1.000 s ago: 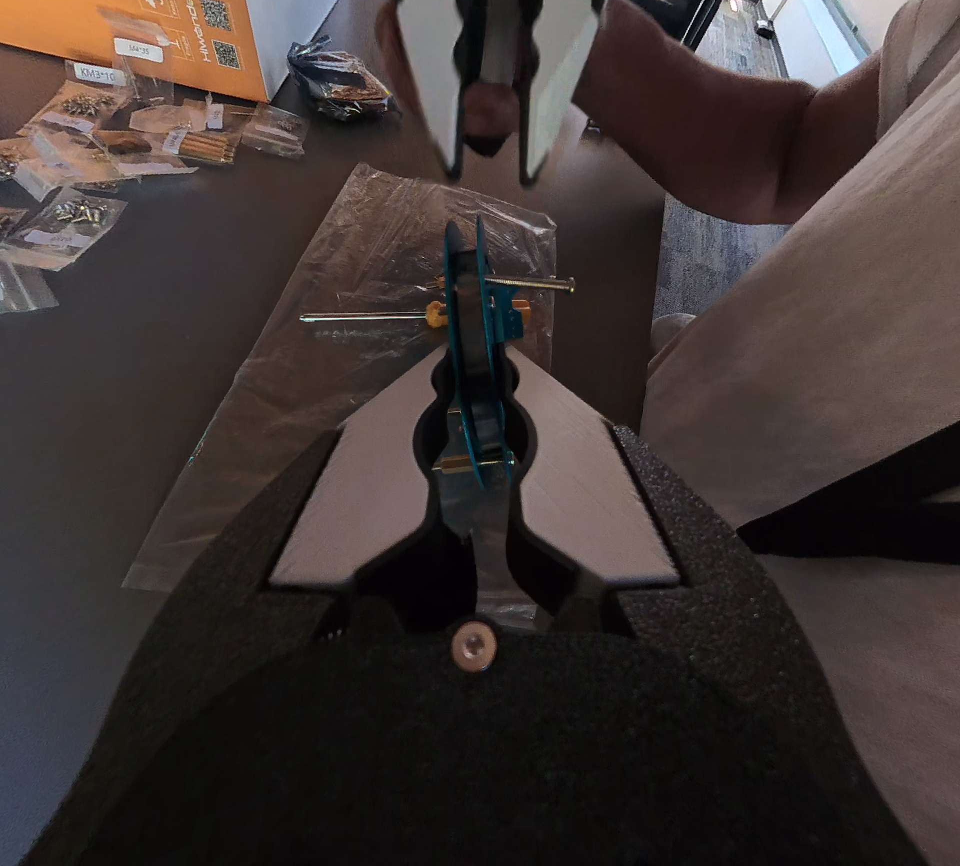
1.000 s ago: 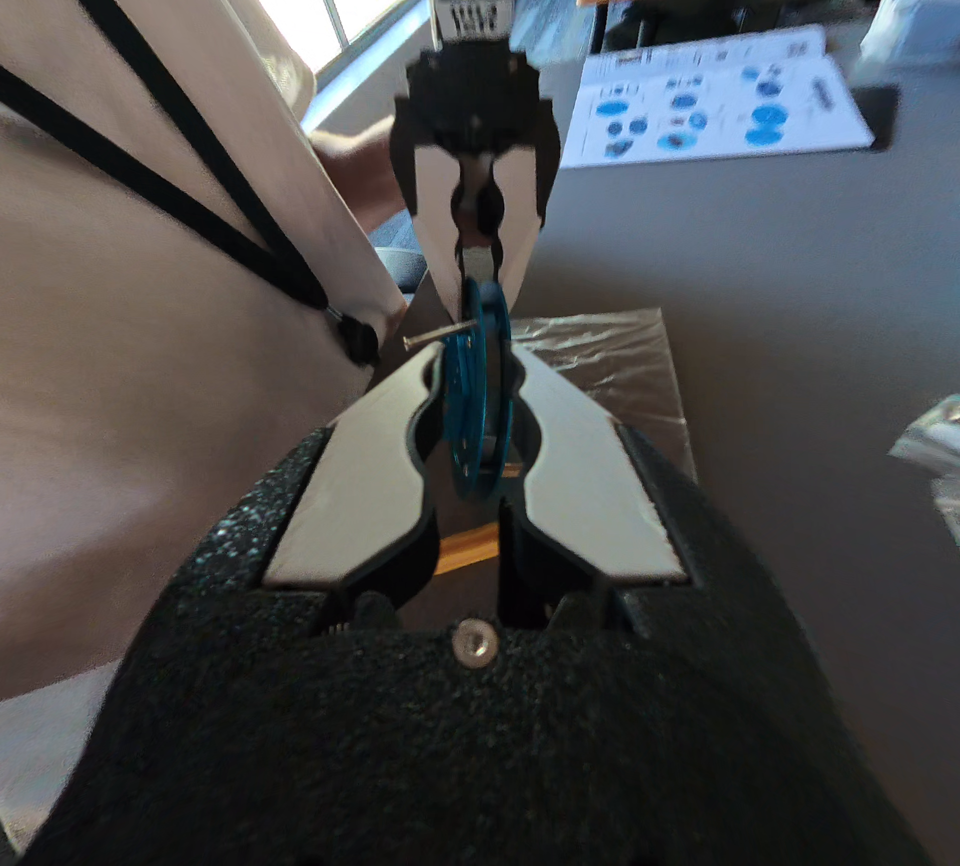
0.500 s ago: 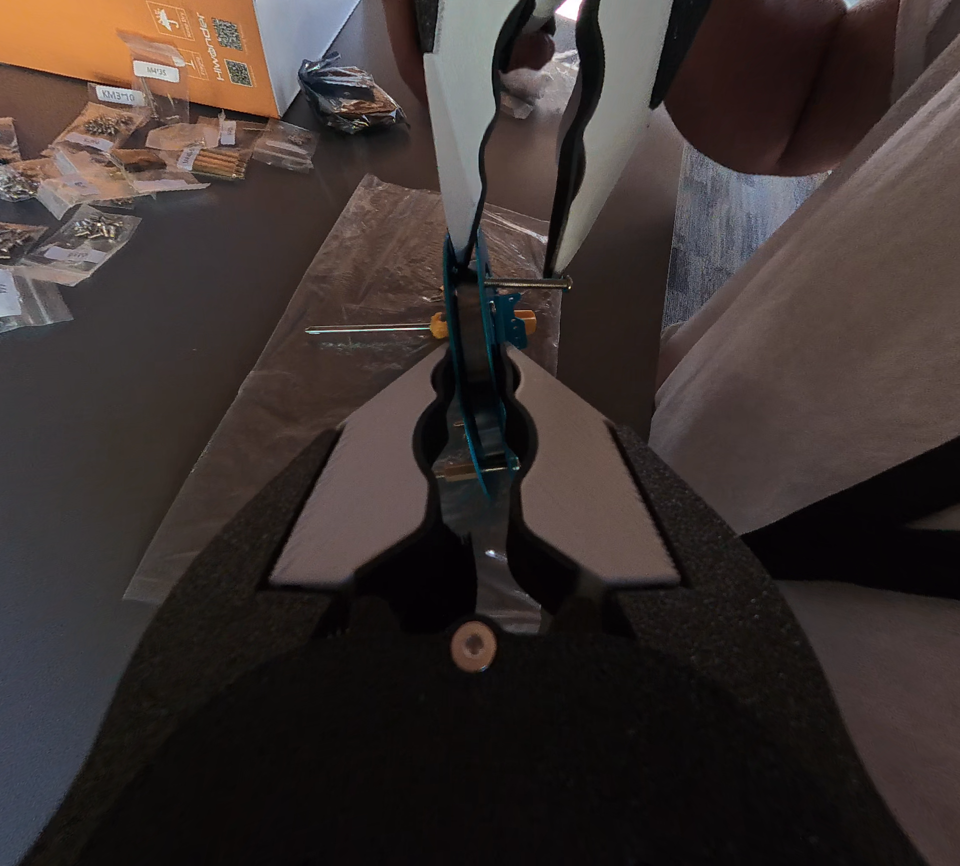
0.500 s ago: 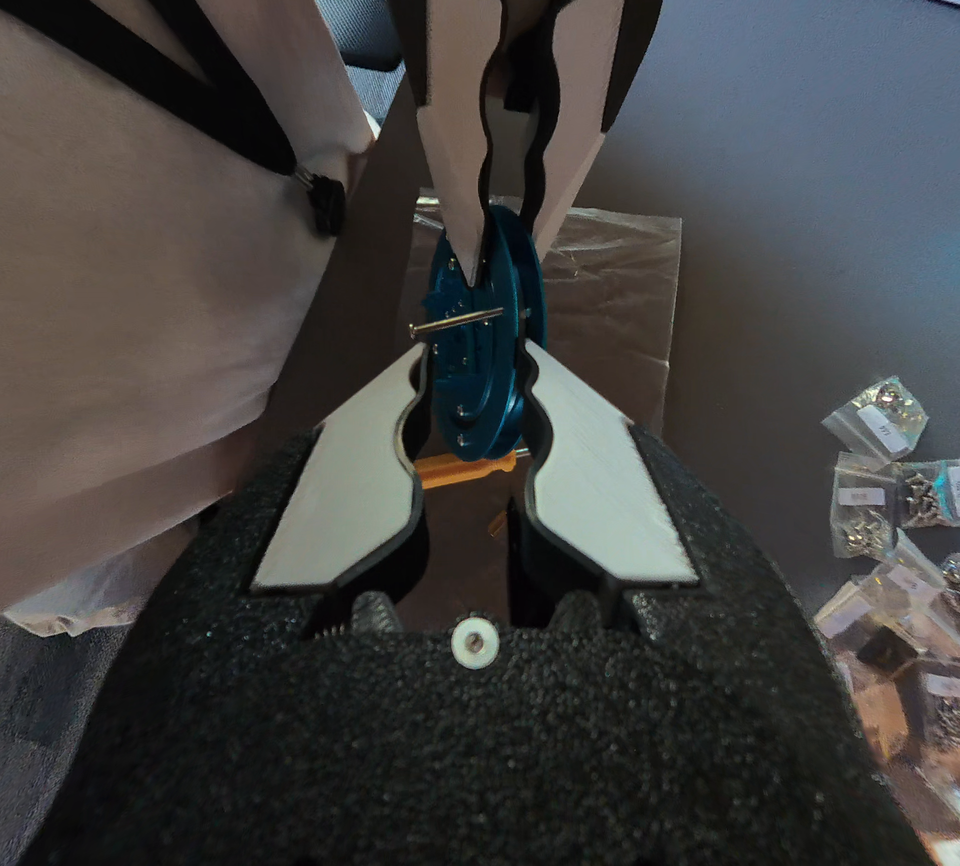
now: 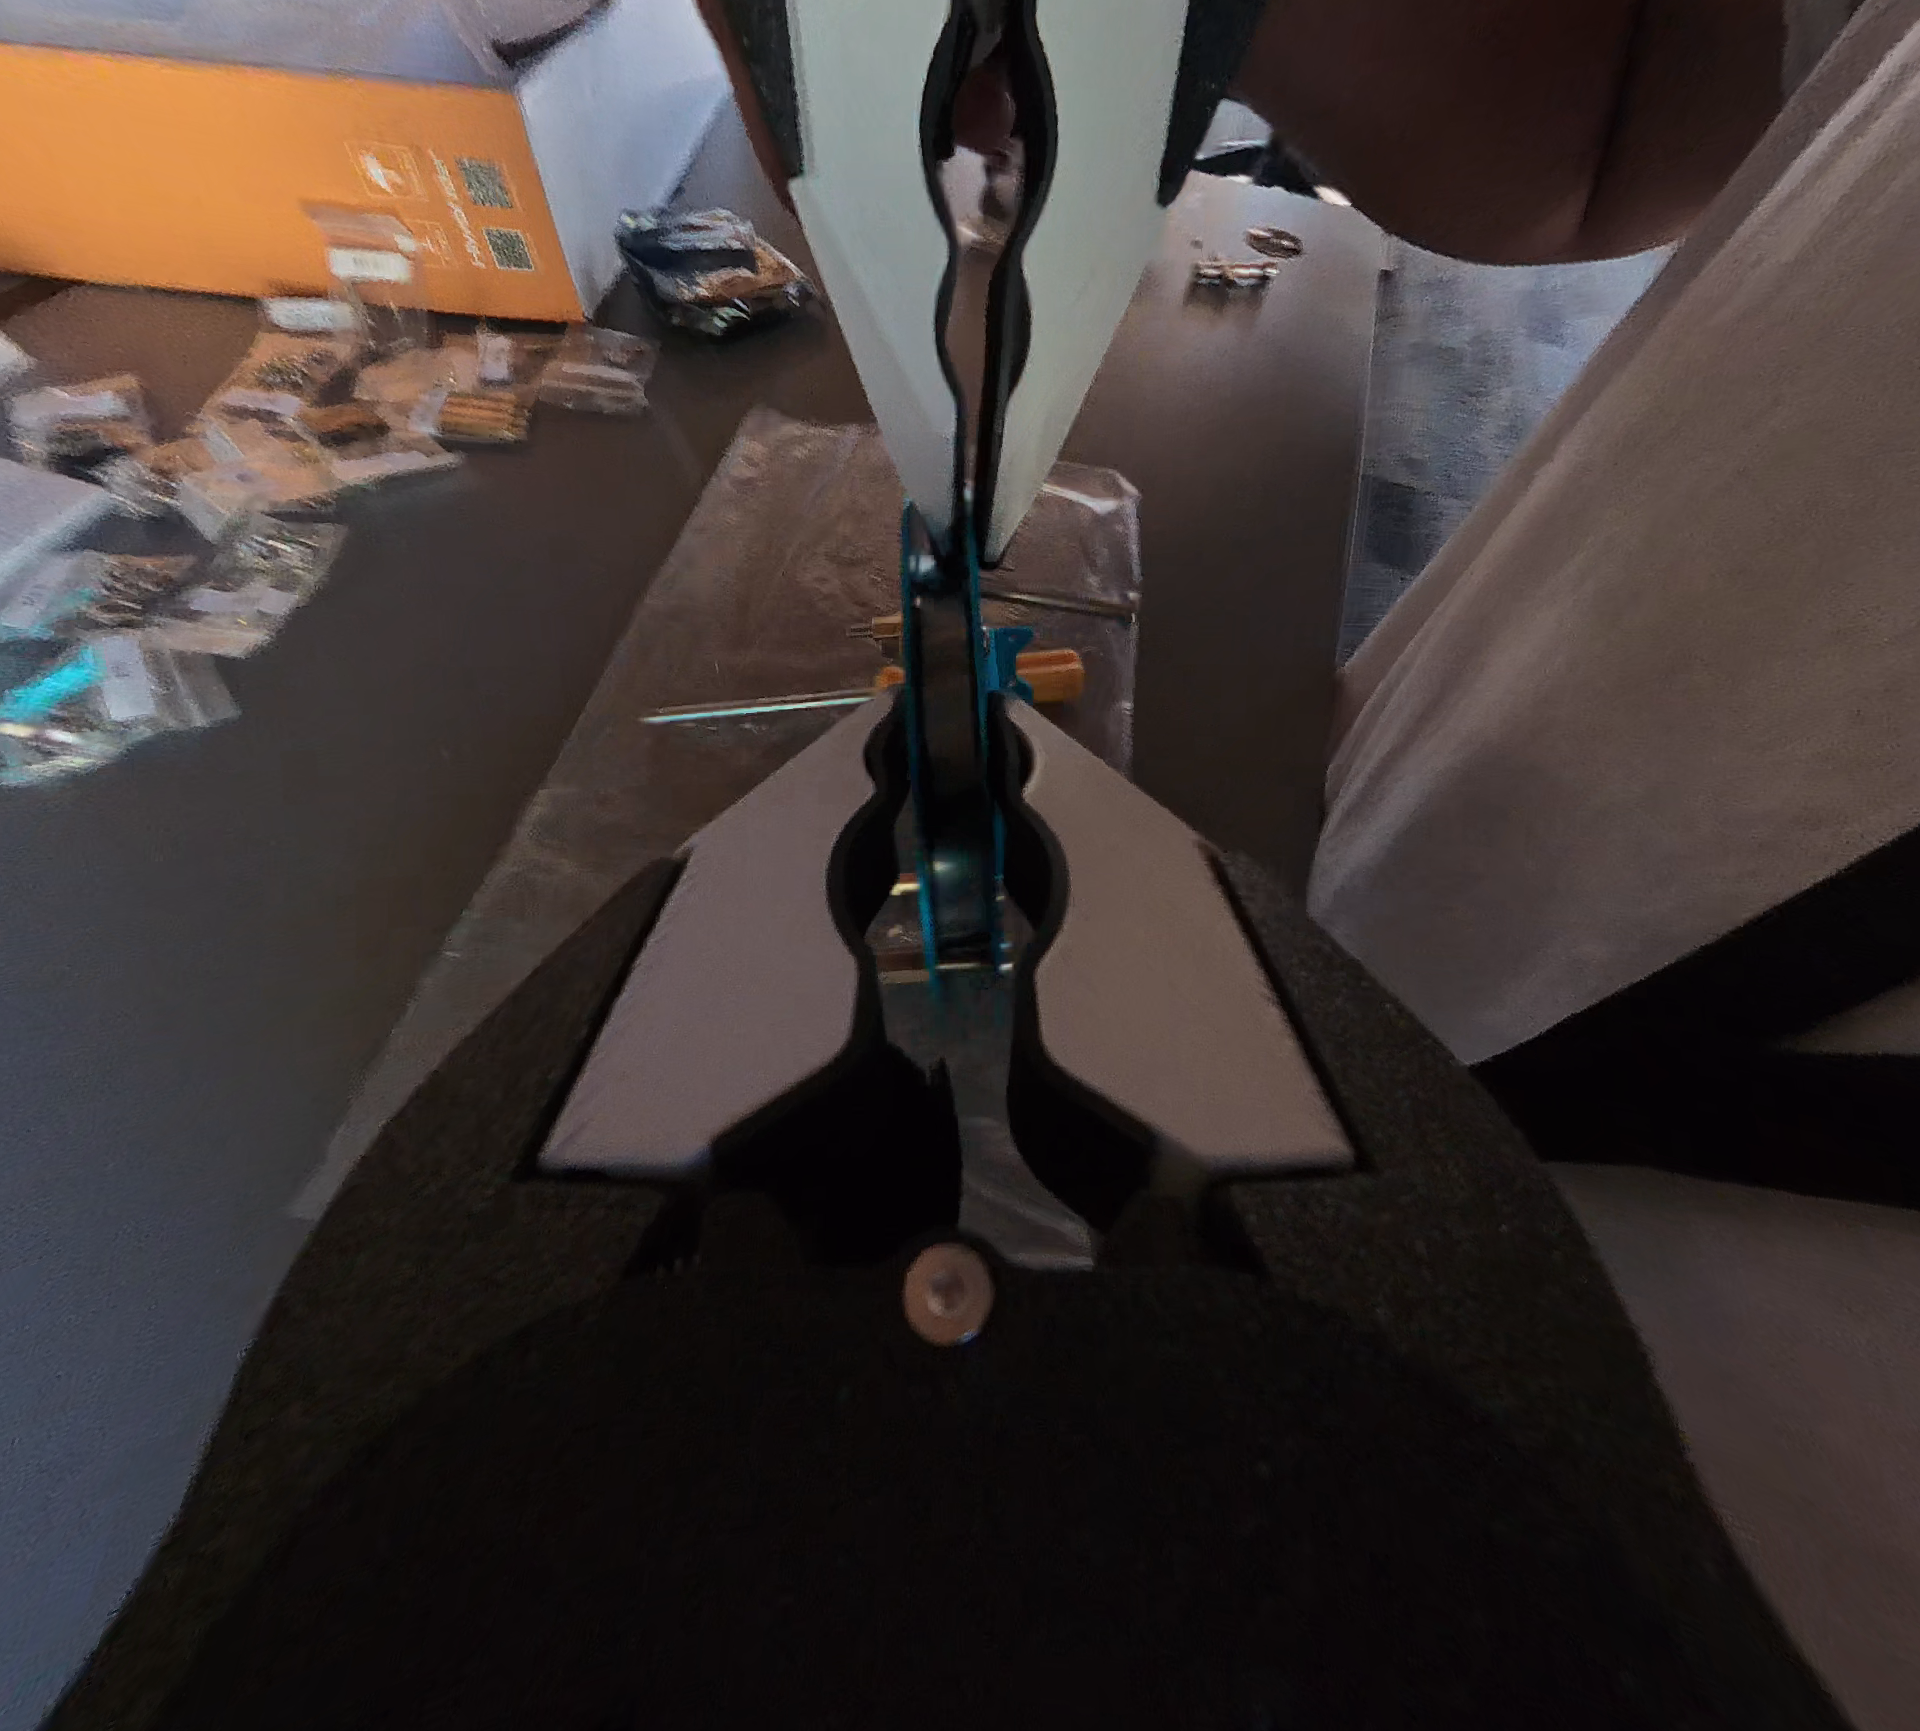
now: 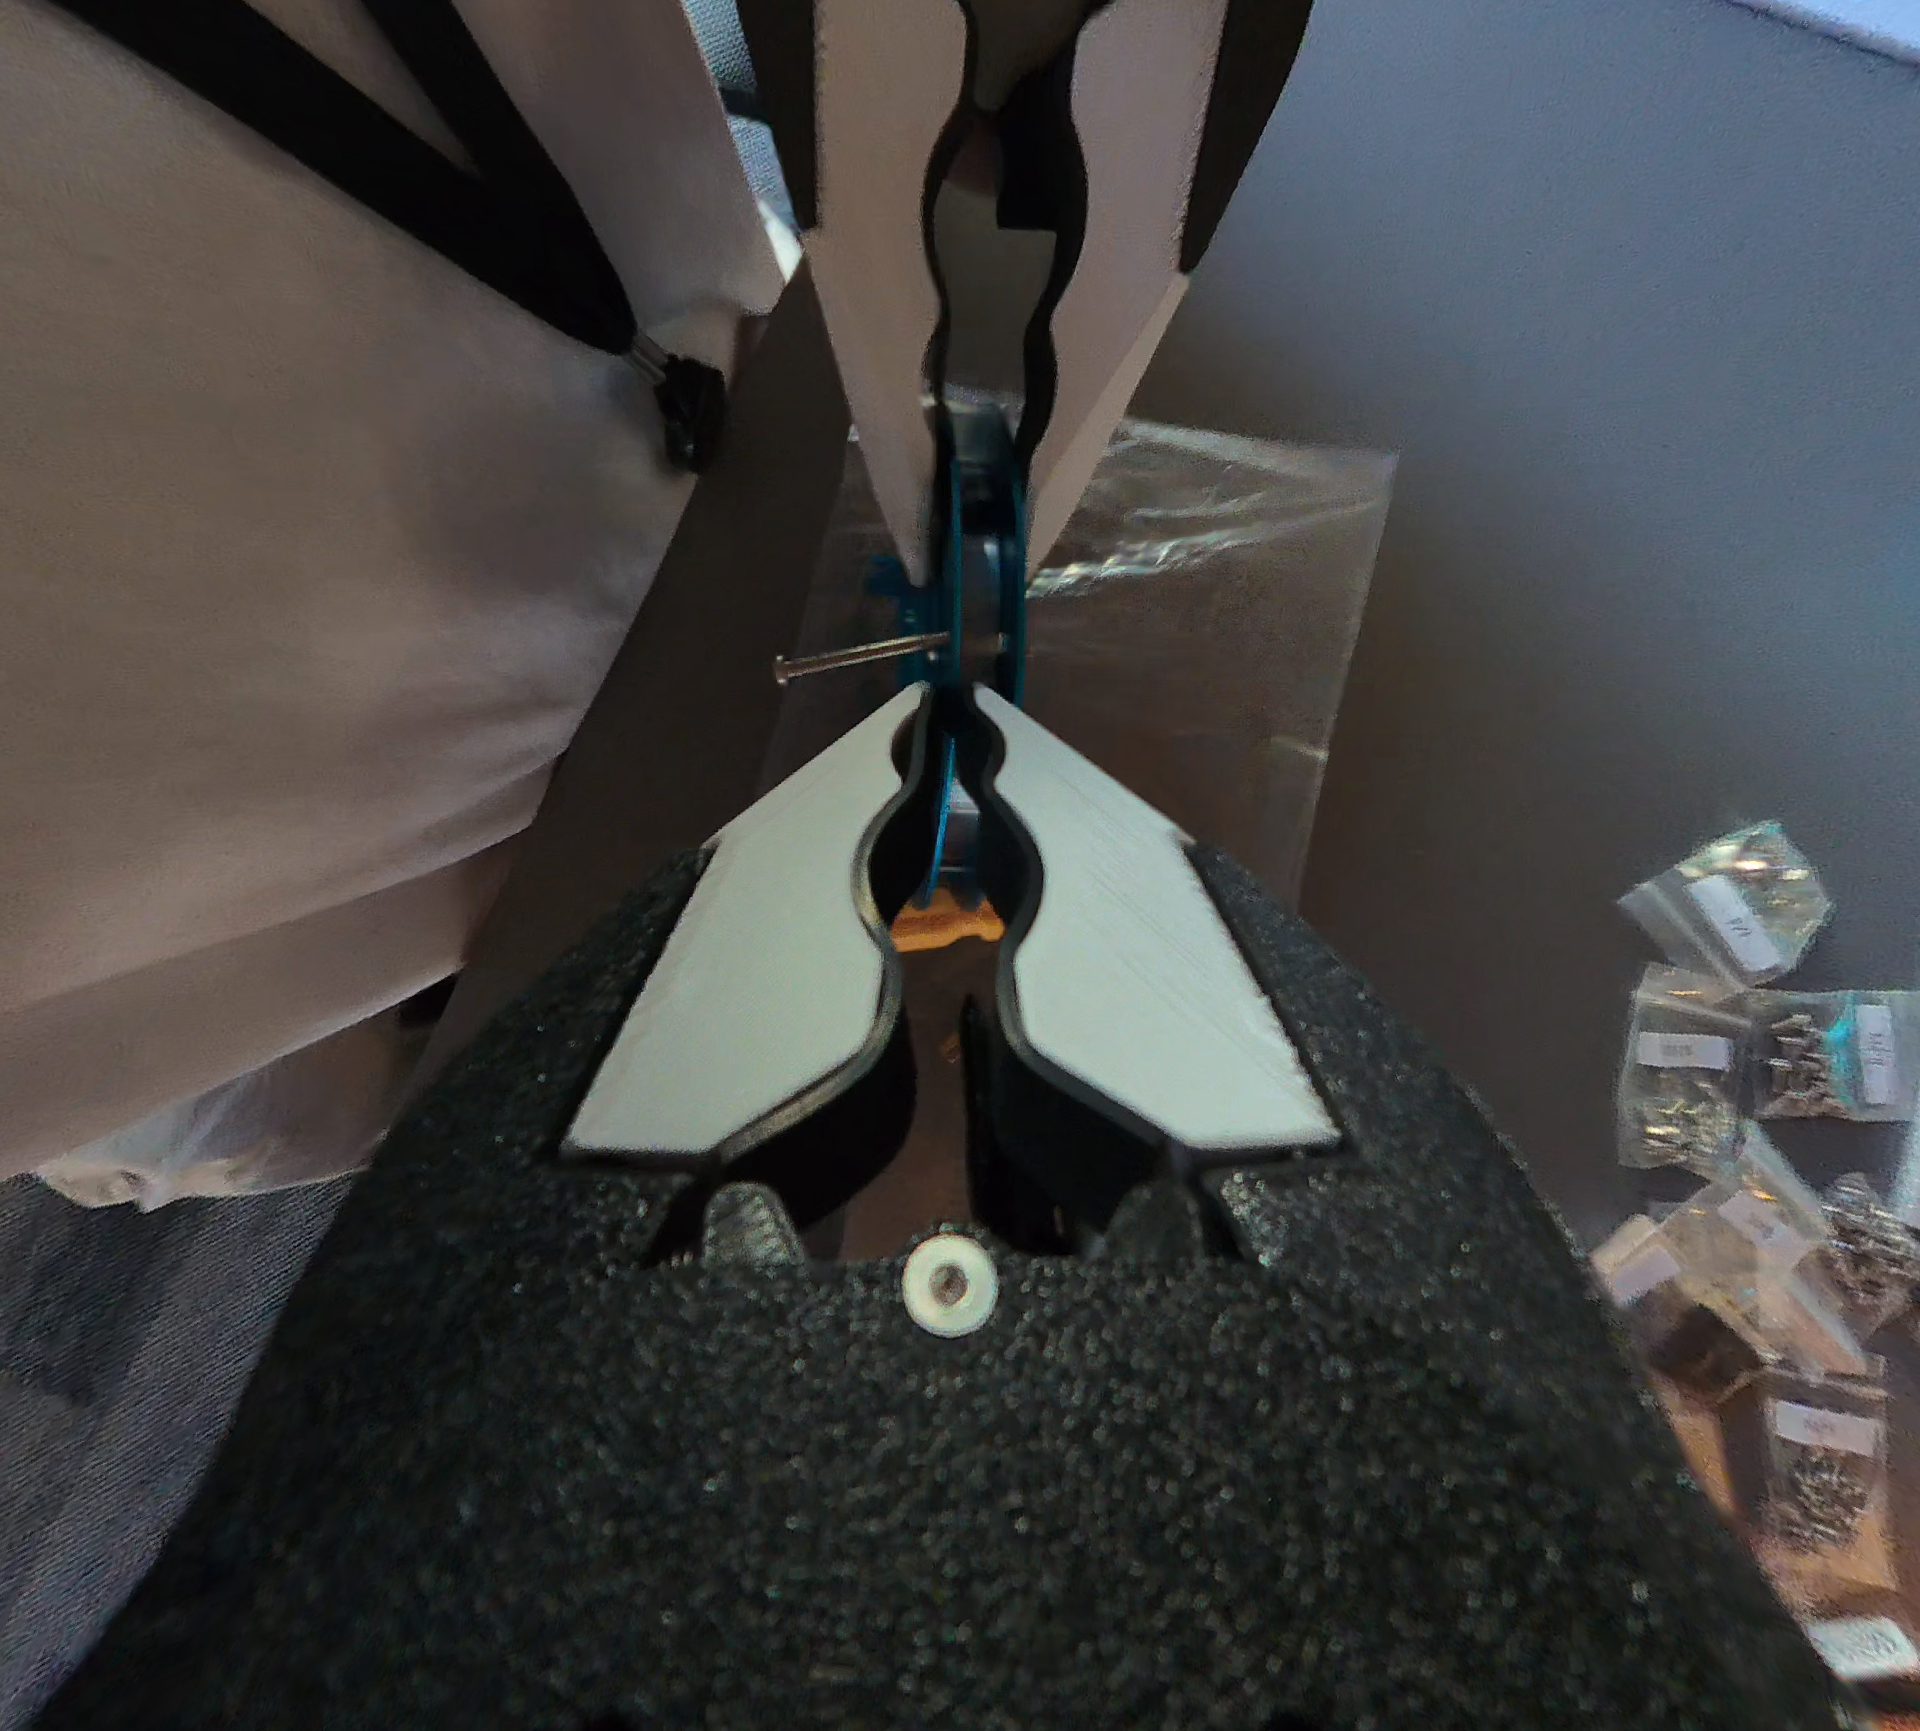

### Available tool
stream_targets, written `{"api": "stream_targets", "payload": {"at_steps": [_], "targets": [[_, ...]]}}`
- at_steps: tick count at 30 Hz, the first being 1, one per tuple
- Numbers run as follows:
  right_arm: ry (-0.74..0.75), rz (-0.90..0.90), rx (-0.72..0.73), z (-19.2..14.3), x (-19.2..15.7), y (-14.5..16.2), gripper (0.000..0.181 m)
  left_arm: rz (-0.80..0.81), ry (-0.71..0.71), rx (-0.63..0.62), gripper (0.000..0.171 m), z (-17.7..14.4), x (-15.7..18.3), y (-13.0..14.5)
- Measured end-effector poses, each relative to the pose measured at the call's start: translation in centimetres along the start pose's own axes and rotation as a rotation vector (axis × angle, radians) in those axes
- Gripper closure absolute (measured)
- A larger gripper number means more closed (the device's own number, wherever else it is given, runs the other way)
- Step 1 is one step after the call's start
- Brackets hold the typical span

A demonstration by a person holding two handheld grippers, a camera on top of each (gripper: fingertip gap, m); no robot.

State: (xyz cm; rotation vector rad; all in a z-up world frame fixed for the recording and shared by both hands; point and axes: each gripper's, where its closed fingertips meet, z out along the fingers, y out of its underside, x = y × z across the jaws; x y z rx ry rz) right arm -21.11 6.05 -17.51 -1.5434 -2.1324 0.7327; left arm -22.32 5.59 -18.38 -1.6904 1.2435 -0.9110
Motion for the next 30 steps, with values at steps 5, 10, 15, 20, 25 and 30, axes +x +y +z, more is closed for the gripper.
{"api": "stream_targets", "payload": {"at_steps": [5,10,15,20,25,30], "targets": [[0.083,-0.055,-0.076,-1.4,0.0,-1.1,0.181,0.113,-0.043,0.009,0.160,-0.7,-0.2,-1.6],[0.152,-0.066,-0.195,-0.3,1.0,0.1,0.181,0.148,-0.093,-0.038,0.160,0.1,-1.5,-0.1],[0.206,-0.056,-0.244,0.2,1.7,0.2,0.180,0.100,-0.074,-0.018,0.160,0.1,-2.0,0.3],[0.162,-0.003,-0.214,0.5,1.9,-0.1,0.181,0.109,-0.058,-0.011,0.160,-0.2,-2.2,0.5],[0.105,0.059,-0.277,0.4,1.8,0.3,0.181,0.125,-0.053,0.002,0.160,0.0,-2.2,0.2],[0.057,0.093,-0.310,0.9,2.0,1.2,0.181,0.123,-0.036,0.037,0.159,0.1,-2.3,-0.6]]}}
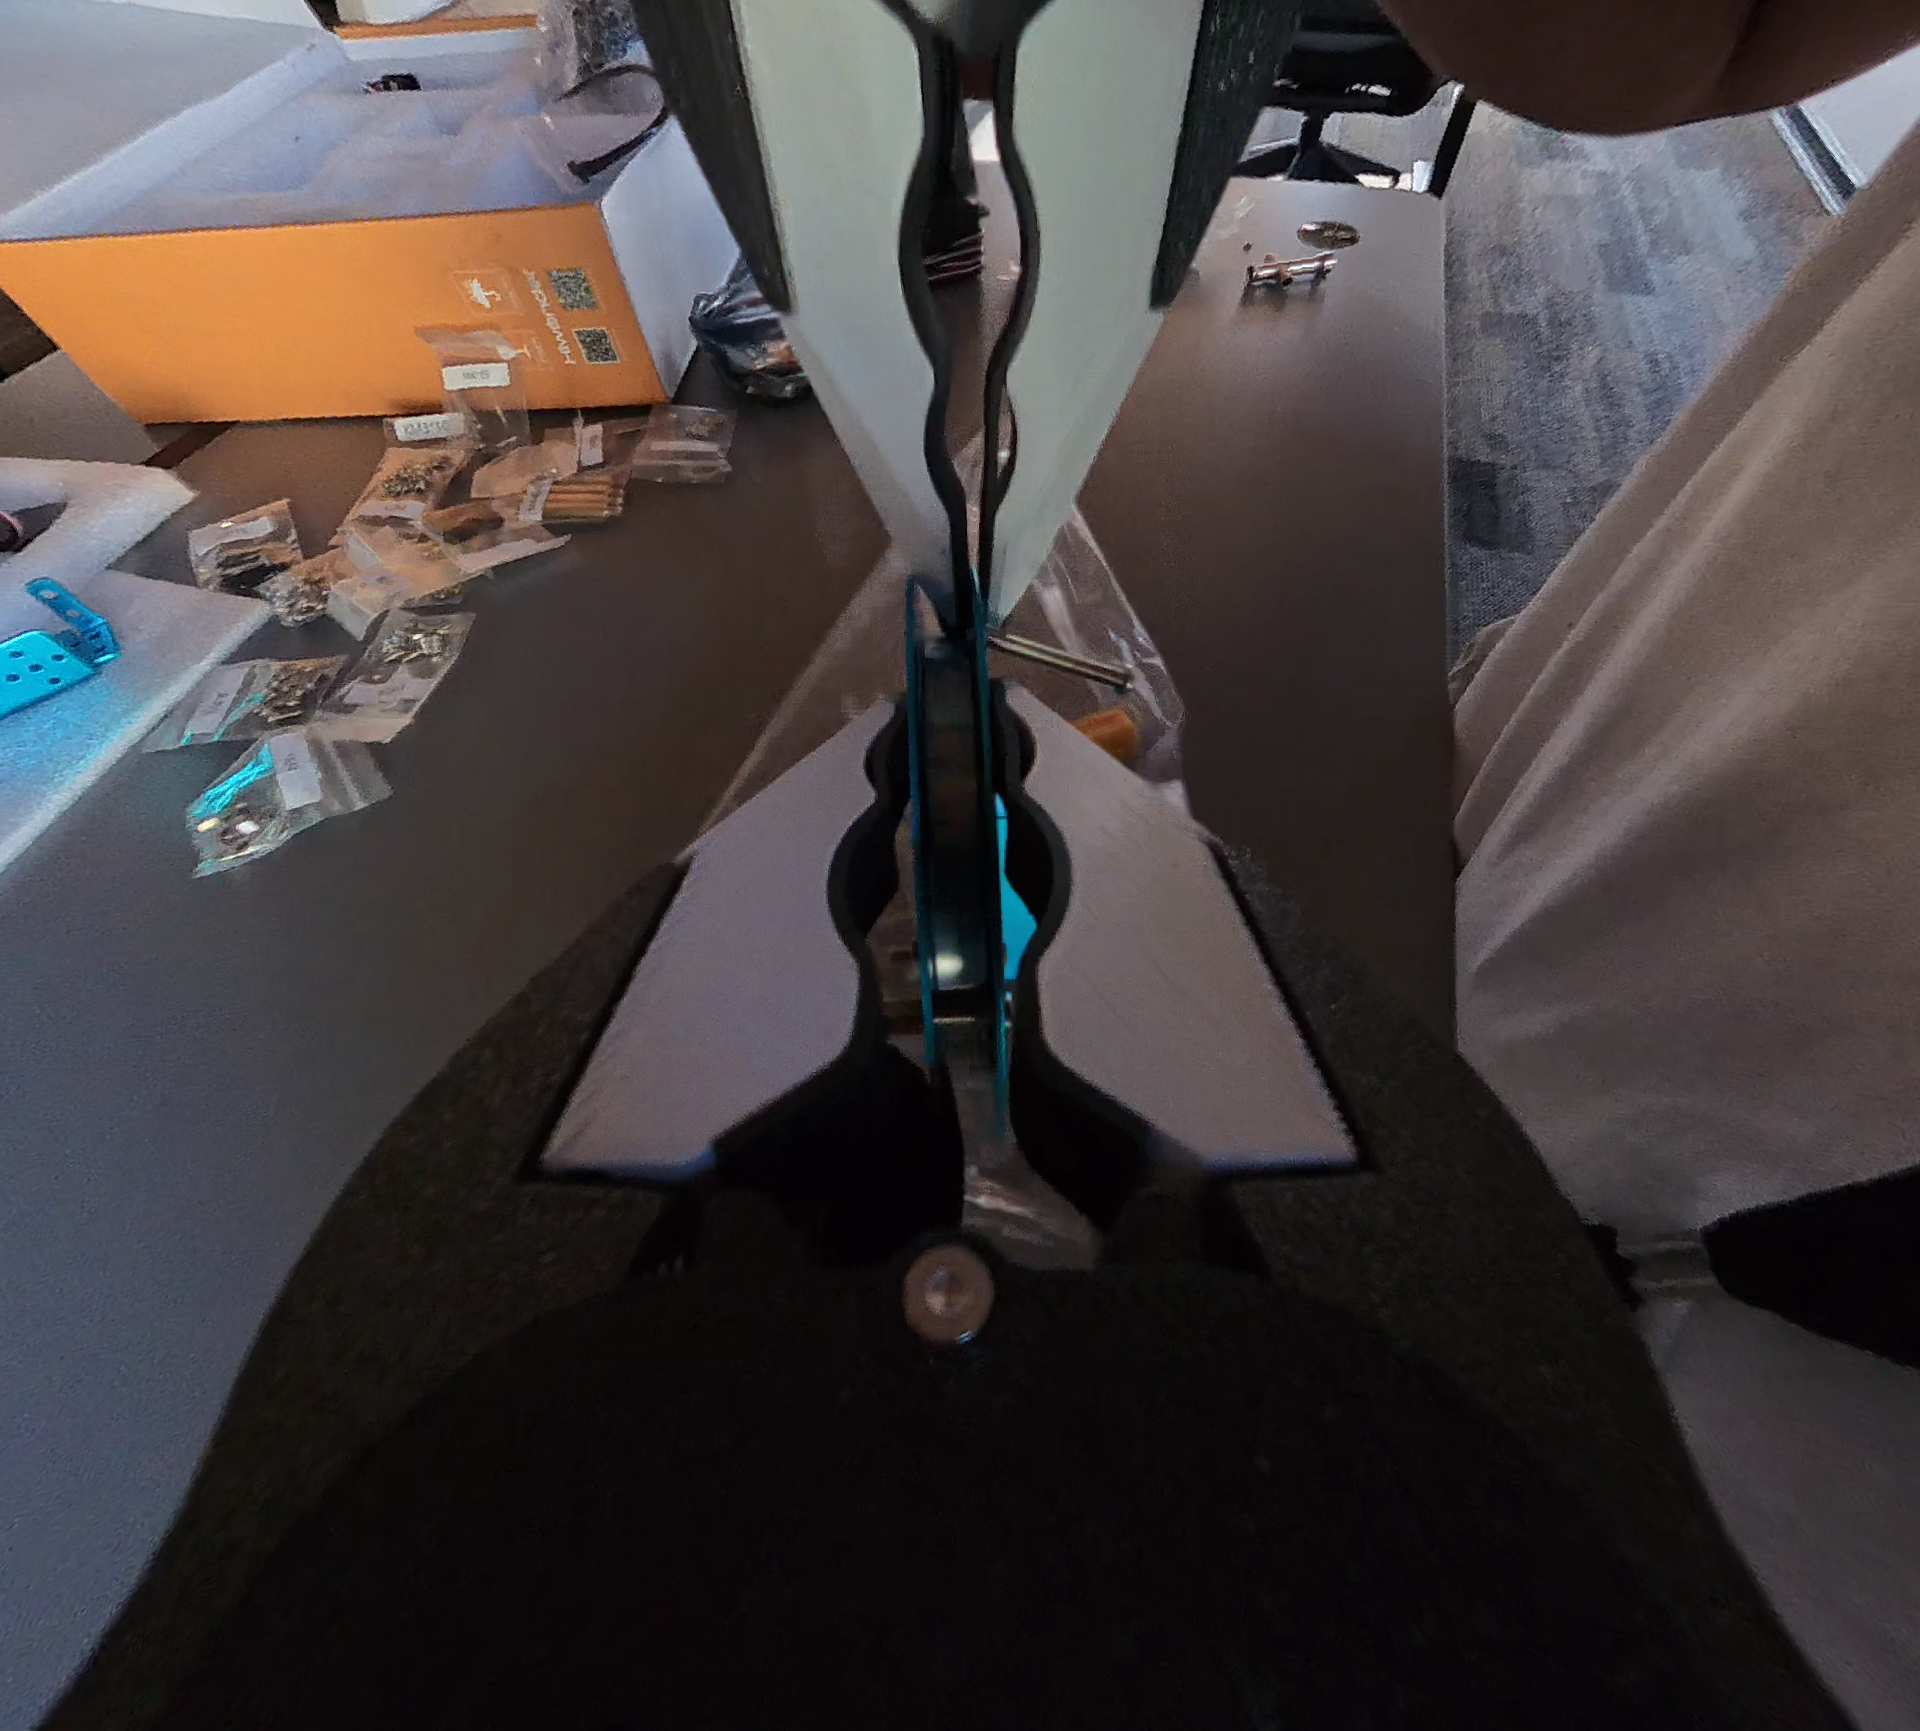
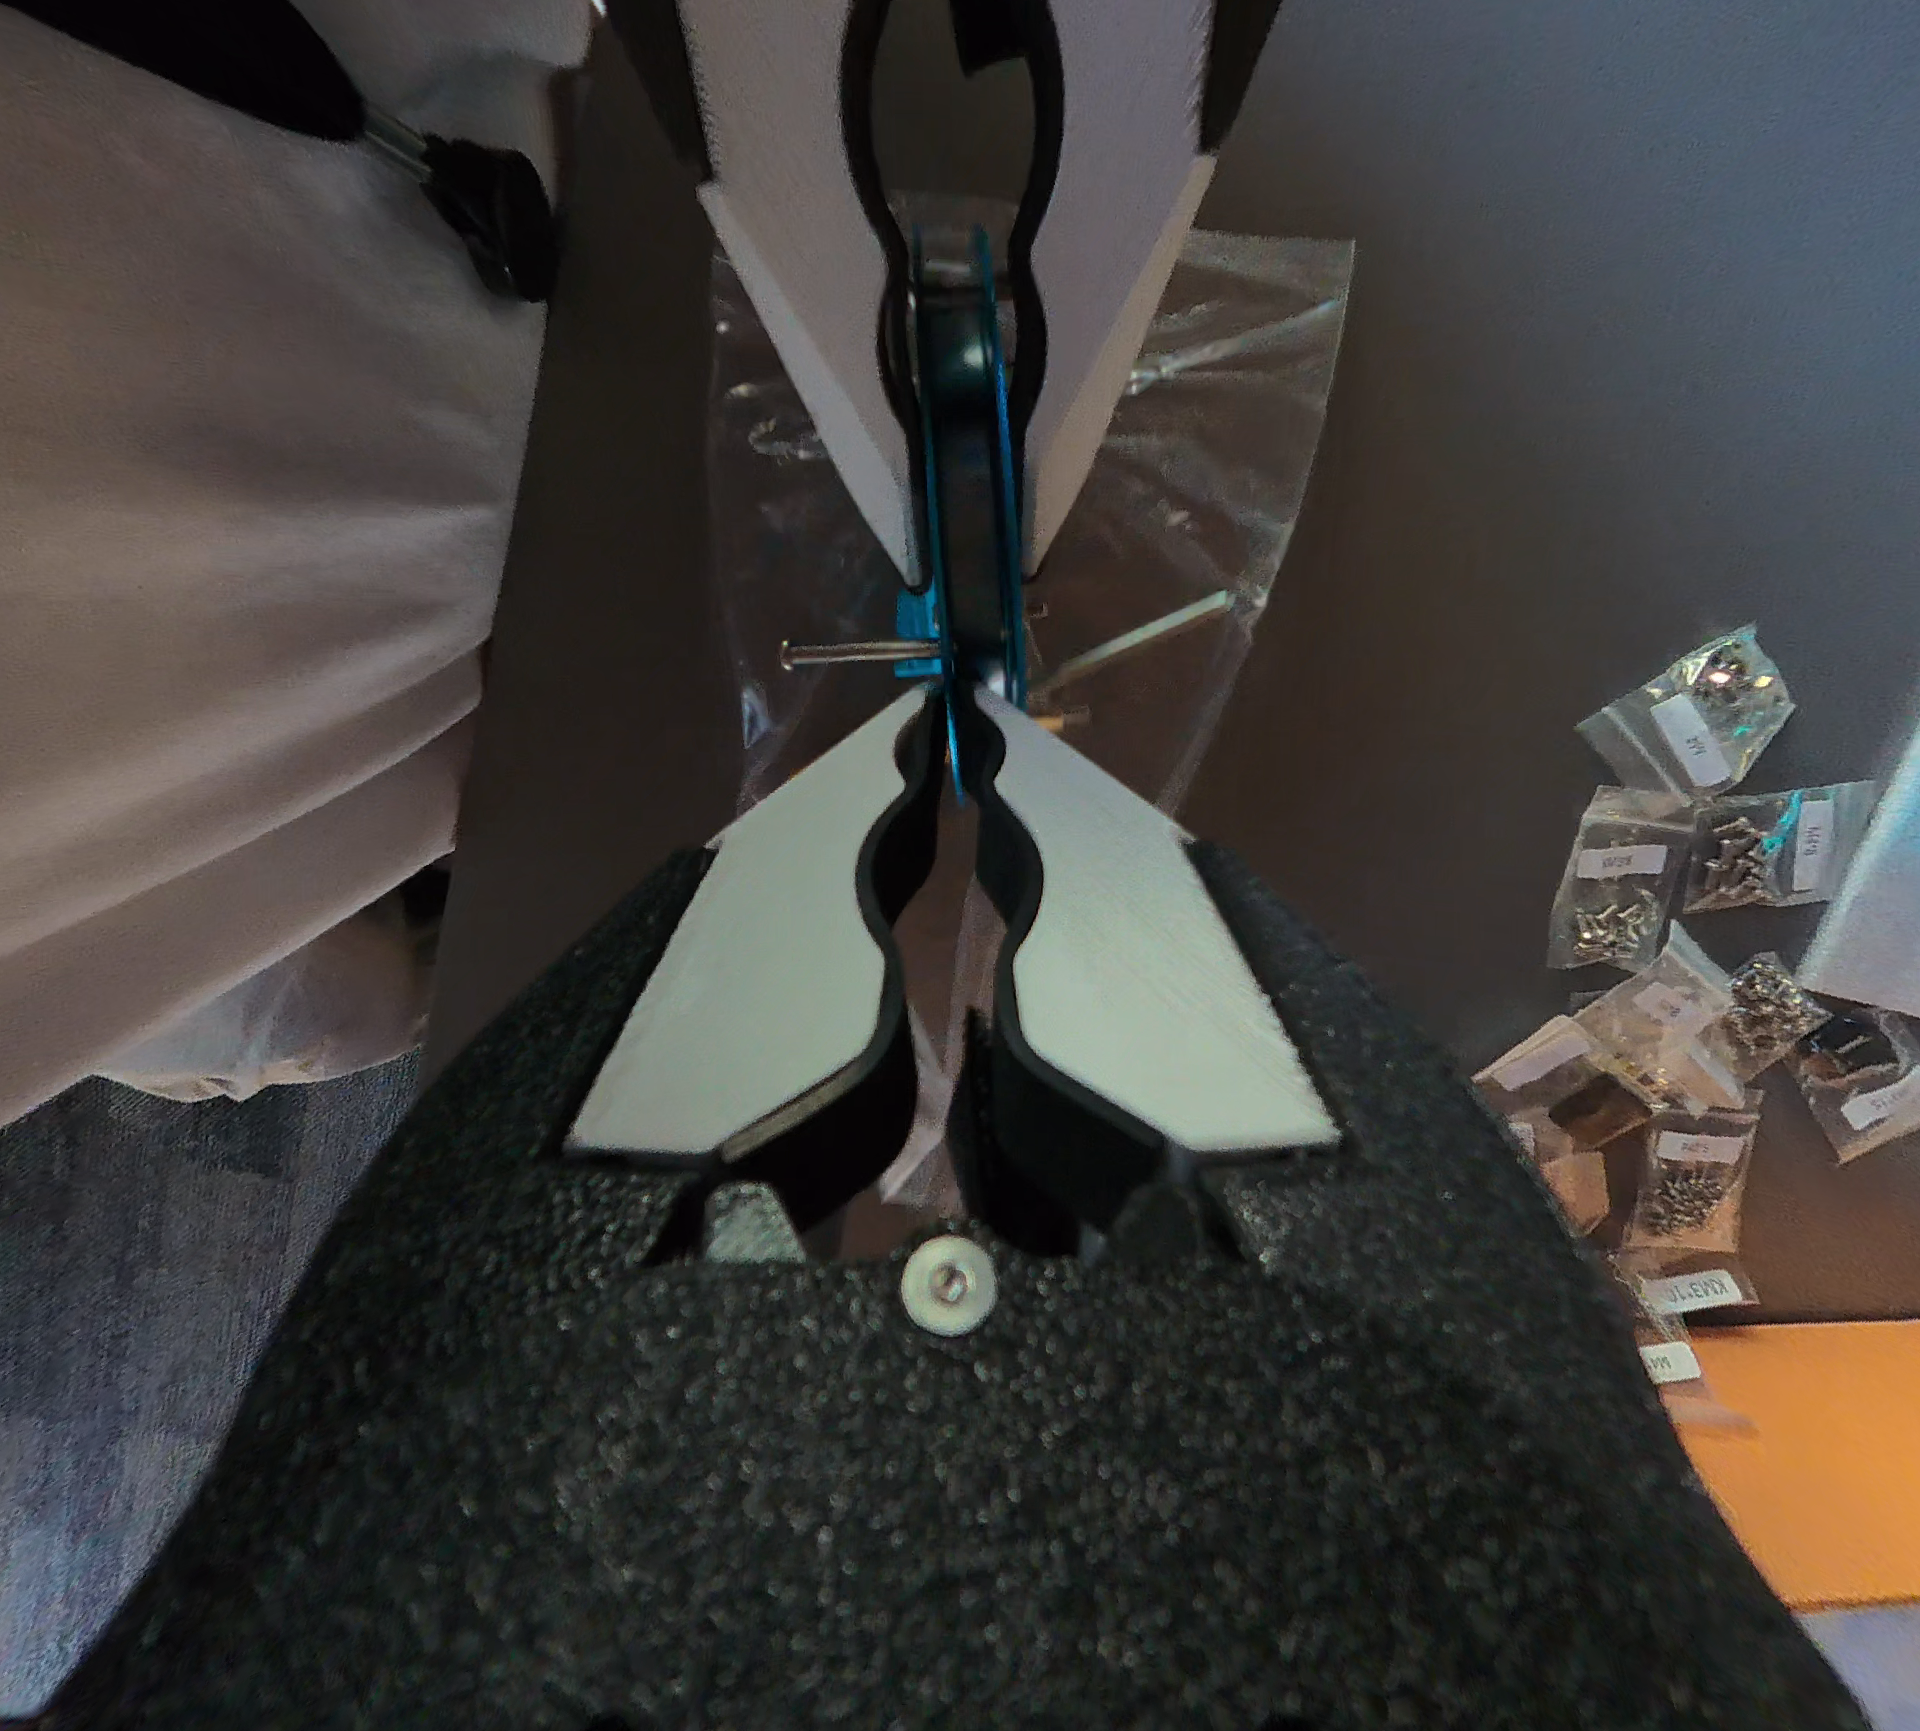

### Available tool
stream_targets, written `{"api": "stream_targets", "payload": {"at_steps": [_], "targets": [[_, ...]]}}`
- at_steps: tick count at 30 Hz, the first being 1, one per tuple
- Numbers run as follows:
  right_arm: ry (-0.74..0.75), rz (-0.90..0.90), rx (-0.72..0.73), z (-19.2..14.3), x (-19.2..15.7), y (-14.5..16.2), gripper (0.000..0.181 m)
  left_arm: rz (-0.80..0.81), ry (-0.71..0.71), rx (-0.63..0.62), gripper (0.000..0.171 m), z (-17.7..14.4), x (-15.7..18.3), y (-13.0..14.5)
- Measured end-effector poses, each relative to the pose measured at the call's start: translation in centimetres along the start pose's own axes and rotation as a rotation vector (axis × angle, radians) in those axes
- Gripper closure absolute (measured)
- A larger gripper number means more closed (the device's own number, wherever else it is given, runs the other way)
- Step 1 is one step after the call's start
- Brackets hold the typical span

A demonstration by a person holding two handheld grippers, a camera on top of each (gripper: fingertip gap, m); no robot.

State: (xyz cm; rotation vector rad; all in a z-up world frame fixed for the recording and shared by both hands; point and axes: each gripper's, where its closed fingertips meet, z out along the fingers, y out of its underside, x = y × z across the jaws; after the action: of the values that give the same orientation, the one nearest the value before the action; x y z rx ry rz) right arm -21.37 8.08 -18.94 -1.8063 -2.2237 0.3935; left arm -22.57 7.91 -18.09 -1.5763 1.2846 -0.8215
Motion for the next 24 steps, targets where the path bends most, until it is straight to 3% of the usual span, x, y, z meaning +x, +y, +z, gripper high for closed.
{"api": "stream_targets", "payload": {"at_steps": [5,9,12,17,21,24], "targets": [[0.049,-0.092,-0.050,0.0,0.3,-0.1,0.180,-0.009,0.001,0.011,0.159,-0.1,-0.4,0.0],[-0.033,-0.028,0.090,-0.7,0.1,-1.3,0.181,-0.019,0.006,-0.008,0.159,-0.7,-0.2,0.9],[-0.015,0.046,0.172,-0.8,0.6,-2.1,0.180,-0.054,0.000,-0.016,0.159,-1.3,-0.5,1.5],[0.202,0.247,0.412,-2.6,0.7,-2.6,0.148,-0.105,0.009,-0.006,0.159,-1.8,-1.0,1.9],[0.409,0.383,0.582,-1.1,-1.4,-2.1,0.135,-0.148,0.041,0.009,0.159,-2.0,-1.5,2.1],[0.567,0.447,0.655,-0.6,-2.1,-2.2,0.139,-0.139,0.068,0.006,0.159,-2.0,-1.5,2.1]]}}
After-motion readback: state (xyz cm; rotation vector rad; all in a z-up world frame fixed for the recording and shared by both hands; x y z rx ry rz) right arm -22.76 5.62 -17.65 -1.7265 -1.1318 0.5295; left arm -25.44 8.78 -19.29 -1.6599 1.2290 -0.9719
